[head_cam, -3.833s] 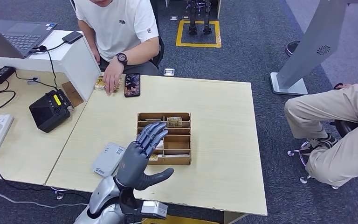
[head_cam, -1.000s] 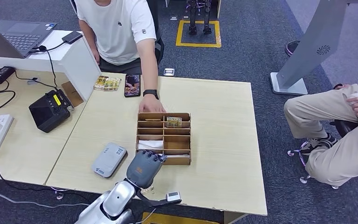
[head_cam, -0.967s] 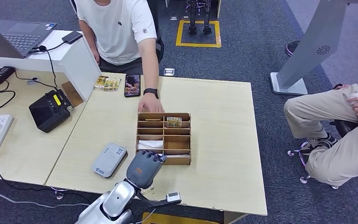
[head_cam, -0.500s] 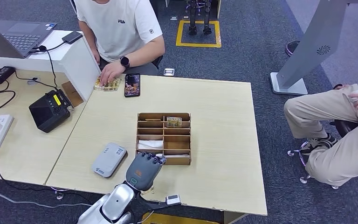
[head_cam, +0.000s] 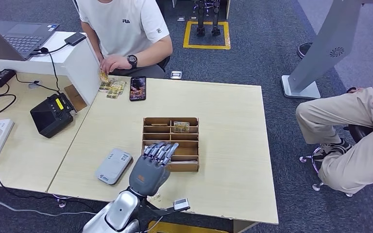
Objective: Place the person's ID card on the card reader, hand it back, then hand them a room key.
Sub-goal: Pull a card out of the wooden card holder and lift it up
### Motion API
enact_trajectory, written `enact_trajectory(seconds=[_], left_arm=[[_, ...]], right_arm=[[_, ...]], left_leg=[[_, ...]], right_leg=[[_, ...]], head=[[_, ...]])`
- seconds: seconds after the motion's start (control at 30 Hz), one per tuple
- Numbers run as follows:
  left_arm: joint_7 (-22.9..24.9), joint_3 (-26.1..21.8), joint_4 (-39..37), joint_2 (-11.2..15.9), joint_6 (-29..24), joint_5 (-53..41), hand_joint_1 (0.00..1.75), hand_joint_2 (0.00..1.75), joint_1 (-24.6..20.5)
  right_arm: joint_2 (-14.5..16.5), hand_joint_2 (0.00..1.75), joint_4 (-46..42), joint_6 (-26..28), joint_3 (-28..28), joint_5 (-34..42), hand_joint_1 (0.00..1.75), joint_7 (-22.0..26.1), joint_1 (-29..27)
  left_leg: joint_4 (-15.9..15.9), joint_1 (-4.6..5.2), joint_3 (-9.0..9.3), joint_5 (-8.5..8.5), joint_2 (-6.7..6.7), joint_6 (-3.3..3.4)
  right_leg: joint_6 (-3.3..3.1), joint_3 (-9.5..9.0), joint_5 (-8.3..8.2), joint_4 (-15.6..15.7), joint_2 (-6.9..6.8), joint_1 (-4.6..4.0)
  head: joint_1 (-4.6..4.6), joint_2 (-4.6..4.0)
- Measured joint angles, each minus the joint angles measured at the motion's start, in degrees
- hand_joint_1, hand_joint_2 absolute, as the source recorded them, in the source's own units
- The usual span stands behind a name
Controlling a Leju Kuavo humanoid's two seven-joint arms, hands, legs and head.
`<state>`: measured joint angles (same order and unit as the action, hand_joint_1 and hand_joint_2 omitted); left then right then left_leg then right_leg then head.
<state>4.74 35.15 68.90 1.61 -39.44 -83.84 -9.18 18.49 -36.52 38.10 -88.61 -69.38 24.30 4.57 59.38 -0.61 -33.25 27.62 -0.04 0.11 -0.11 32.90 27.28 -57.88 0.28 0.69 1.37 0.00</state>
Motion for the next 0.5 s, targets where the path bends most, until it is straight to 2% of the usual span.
enact_trajectory(seconds=[0.5], left_arm=[[2.28,-4.54,5.43,0.03,-0.04,-1.41,0.00,1.75,2.95]], right_arm=[[0.00,1.75,0.02,0.00,0.00,0.93,0.00,-0.69,-0.03]], left_leg=[[0.00,0.00,0.00,0.00,0.00,0.00]], right_leg=[[0.00,0.00,0.00,0.00,0.00,0.00]], head=[[0.00,0.00]])
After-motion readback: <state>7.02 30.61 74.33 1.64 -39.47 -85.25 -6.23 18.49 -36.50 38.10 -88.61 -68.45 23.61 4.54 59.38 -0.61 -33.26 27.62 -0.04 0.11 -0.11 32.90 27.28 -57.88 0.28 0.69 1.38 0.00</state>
